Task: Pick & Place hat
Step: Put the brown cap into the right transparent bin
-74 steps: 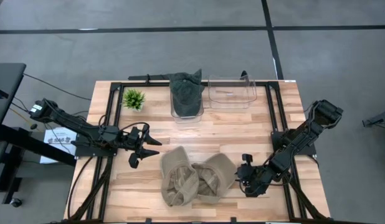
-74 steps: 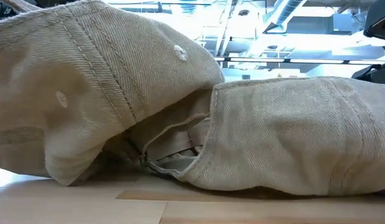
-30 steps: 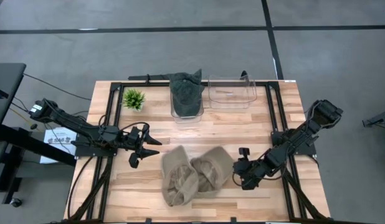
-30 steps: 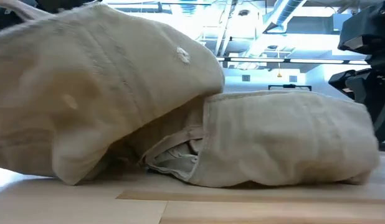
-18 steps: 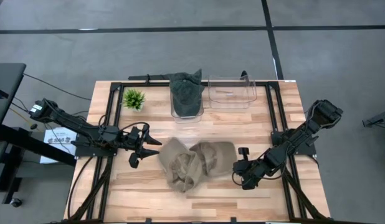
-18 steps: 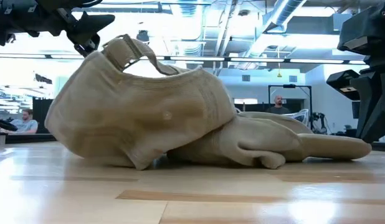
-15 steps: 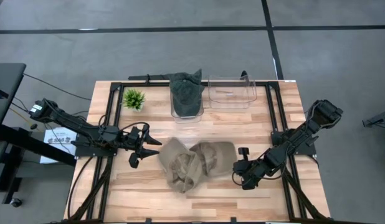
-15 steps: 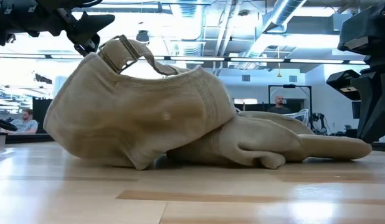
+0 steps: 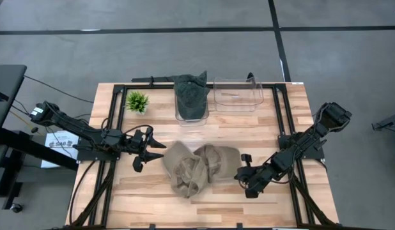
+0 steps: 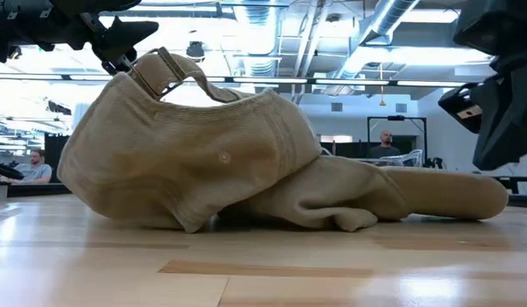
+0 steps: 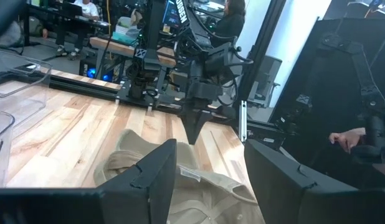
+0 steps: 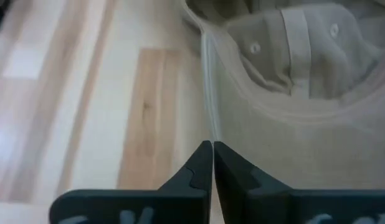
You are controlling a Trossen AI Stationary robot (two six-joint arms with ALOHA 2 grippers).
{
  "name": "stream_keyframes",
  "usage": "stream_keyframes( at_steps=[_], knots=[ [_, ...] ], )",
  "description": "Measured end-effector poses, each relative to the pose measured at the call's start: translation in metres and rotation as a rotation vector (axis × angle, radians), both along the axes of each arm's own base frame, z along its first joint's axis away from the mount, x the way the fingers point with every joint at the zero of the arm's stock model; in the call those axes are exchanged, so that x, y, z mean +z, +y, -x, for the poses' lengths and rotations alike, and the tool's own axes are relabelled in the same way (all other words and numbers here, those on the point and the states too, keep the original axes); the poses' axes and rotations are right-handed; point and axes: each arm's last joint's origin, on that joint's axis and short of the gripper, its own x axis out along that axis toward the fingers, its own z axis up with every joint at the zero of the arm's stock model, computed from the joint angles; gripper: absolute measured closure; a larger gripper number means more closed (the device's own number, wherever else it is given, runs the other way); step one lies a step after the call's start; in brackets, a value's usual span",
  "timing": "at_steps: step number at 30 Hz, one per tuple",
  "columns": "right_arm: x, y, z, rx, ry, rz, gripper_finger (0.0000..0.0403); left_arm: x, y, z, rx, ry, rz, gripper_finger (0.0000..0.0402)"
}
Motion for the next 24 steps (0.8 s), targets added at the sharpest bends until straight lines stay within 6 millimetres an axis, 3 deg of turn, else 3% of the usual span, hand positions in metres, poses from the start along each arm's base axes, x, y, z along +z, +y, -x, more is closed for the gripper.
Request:
stream_keyframes(
  at_steps=[16, 24],
  knots=[
    [0.0001, -0.0005, -0.0004, -0.023, -0.005, -0.005, 0.0272, 0.0000, 0.0000, 0.0000, 0.000, 0.000, 0.000, 0.0215],
    [-0.0001, -0.0035, -0.0021, -0.017, -0.003, 0.014, 0.0253, 0.0000, 0.0000, 0.0000, 0.000, 0.000, 0.000, 0.0215]
  ],
)
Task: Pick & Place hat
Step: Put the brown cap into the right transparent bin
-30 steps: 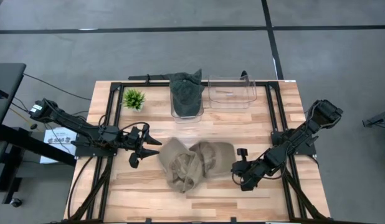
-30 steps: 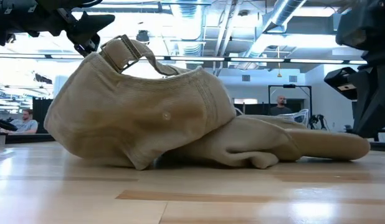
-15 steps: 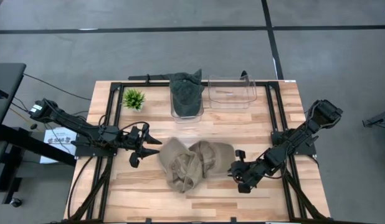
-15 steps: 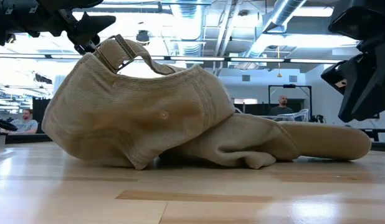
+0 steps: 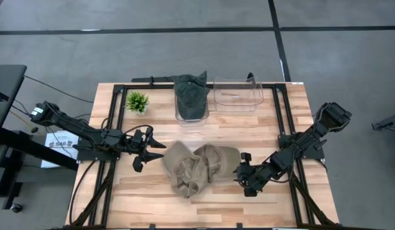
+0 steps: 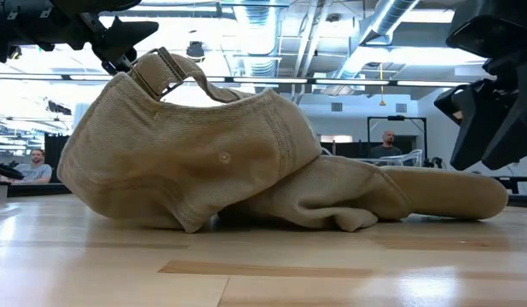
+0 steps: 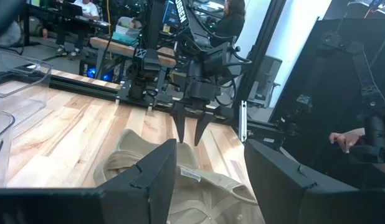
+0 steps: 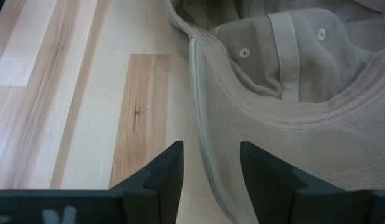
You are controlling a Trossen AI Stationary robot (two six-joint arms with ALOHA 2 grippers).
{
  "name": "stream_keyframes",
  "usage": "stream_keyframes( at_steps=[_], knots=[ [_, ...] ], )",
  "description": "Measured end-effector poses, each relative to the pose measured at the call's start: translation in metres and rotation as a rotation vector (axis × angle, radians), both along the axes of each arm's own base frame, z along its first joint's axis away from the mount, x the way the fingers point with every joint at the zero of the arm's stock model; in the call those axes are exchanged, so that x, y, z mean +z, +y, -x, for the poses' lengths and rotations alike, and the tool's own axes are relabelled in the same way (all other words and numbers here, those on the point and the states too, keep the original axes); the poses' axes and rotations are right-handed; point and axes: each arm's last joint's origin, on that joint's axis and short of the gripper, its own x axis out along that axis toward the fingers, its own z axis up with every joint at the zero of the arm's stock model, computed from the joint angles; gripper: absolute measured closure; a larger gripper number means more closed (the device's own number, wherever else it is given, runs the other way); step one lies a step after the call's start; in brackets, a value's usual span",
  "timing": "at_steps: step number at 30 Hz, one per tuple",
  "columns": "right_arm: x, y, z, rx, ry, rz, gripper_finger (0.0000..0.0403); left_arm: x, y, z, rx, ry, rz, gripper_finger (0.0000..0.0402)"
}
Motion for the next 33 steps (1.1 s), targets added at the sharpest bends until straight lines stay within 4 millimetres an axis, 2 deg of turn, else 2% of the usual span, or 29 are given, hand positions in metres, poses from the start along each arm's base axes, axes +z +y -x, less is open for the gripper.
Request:
stream_keyframes(
  at_steps=[11, 18, 22, 33],
  knots=[
    [-0.004, 0.000, -0.002, 0.000, 0.010, 0.007, 0.0256, 0.000, 0.000, 0.000, 0.000, 0.000, 0.000, 0.0215],
    [-0.040, 0.003, -0.011, -0.005, 0.097, 0.071, 0.0250, 0.000, 0.000, 0.000, 0.000, 0.001, 0.000, 0.0215],
    [-0.051, 0.005, -0.018, -0.032, 0.094, 0.113, 0.0257, 0.000, 0.000, 0.000, 0.002, 0.001, 0.000, 0.0215],
    [-0.040, 0.009, -0.024, 0.007, 0.054, 0.162, 0.0266, -0.001, 0.001, -0.001, 0.016, 0.007, -0.010, 0.0215]
  ],
)
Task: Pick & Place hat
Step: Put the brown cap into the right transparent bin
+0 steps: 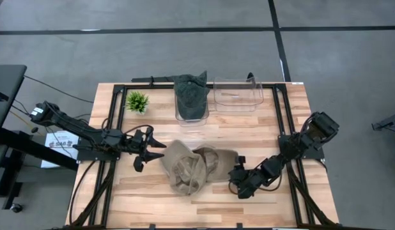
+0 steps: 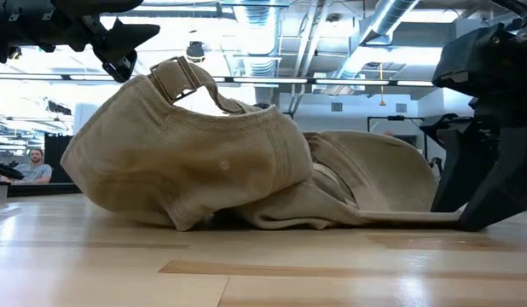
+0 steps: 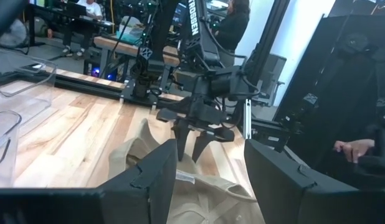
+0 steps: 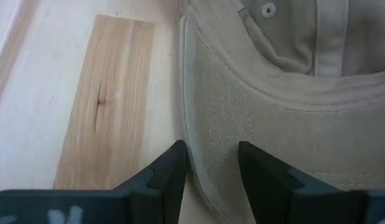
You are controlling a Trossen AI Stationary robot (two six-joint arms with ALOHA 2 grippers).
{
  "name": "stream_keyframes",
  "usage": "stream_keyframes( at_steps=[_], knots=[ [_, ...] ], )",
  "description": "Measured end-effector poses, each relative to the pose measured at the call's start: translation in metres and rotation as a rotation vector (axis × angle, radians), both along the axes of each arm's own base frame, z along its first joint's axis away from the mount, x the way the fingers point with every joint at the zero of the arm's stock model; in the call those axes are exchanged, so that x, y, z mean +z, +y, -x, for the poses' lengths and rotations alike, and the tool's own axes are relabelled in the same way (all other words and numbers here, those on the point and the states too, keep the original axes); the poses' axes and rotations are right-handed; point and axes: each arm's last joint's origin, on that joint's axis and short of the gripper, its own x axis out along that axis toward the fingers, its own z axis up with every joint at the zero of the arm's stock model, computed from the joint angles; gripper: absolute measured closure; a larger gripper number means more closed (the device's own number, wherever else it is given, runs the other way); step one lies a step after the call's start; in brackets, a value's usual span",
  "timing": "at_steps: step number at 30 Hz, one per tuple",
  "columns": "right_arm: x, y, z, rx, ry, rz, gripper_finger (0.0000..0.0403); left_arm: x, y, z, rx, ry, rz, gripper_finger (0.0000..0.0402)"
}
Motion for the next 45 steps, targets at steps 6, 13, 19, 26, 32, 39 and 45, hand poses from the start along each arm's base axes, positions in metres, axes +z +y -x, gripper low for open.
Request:
stream_keyframes(
  at_steps=[6, 13, 19, 26, 32, 39, 45],
  knots=[
    [0.007, 0.005, -0.007, 0.056, -0.023, 0.036, 0.0275, -0.003, -0.001, -0.002, 0.011, 0.019, -0.007, 0.0215],
    [0.011, 0.006, -0.011, 0.085, -0.043, 0.072, 0.0298, -0.003, 0.000, -0.003, 0.035, 0.018, -0.007, 0.0215],
    [0.010, 0.004, -0.008, 0.065, -0.020, 0.107, 0.0339, -0.003, 0.000, -0.003, 0.038, 0.018, -0.007, 0.0215],
    [0.016, 0.005, -0.010, 0.060, -0.018, 0.144, 0.0387, -0.003, 0.000, -0.003, 0.038, 0.017, -0.006, 0.0215],
    [0.040, 0.013, -0.018, 0.069, 0.070, 0.215, 0.0397, -0.003, 0.000, -0.003, 0.038, 0.016, -0.006, 0.0215],
    [0.087, 0.025, -0.025, 0.069, 0.131, 0.322, 0.0398, -0.003, 0.000, -0.003, 0.038, 0.015, -0.005, 0.0215],
    [0.120, 0.028, -0.017, -0.005, 0.196, 0.391, 0.0400, -0.003, 0.000, -0.003, 0.038, 0.015, -0.005, 0.0215]
  ],
)
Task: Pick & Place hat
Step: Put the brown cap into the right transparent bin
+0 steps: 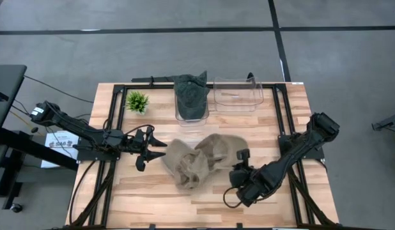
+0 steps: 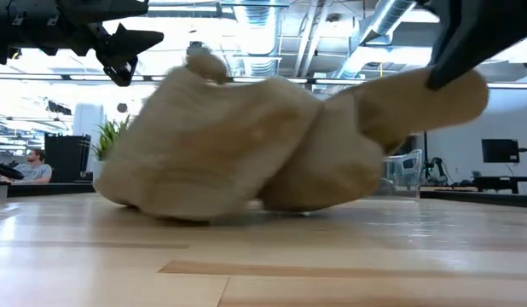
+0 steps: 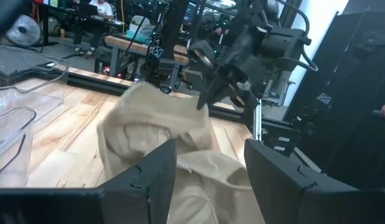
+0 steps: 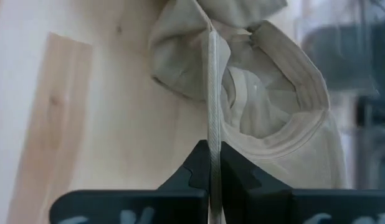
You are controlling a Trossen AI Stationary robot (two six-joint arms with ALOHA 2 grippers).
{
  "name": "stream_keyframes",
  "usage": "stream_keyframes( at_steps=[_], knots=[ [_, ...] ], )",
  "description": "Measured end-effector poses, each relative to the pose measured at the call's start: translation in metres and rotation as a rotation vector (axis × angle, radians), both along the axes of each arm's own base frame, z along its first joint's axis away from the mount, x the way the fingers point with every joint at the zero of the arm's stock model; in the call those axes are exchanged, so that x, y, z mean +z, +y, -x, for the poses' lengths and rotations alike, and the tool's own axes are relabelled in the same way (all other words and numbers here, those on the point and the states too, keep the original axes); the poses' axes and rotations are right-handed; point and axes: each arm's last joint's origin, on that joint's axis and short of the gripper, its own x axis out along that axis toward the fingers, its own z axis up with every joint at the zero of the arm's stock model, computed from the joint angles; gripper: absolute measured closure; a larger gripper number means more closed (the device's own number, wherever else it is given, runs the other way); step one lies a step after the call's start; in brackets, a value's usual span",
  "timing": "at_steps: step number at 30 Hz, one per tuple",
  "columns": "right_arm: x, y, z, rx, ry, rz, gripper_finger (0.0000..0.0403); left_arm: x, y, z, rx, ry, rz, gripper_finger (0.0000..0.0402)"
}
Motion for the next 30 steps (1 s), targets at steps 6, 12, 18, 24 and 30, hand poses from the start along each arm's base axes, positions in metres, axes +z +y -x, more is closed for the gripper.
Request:
stream_keyframes(
  at_steps=[6, 12, 18, 24, 30],
  knots=[
    [0.015, -0.004, 0.020, -0.127, 0.083, 0.070, 0.0400, 0.000, 0.000, 0.000, 0.000, 0.000, 0.000, 0.0215],
    [0.022, -0.008, 0.038, -0.250, 0.183, 0.102, 0.0399, 0.000, 0.000, 0.000, 0.000, 0.000, 0.000, 0.0215],
    [0.021, -0.006, 0.045, -0.301, 0.286, 0.041, 0.0400, 0.000, 0.000, 0.000, -0.001, 0.000, 0.001, 0.0215],
    [0.016, 0.005, 0.038, -0.296, 0.241, -0.088, 0.0401, 0.000, 0.000, 0.000, -0.001, 0.000, 0.001, 0.0215],
    [0.015, 0.016, 0.027, -0.177, 0.087, -0.105, 0.0401, 0.000, 0.000, 0.000, -0.001, 0.001, 0.008, 0.0215]
  ],
)
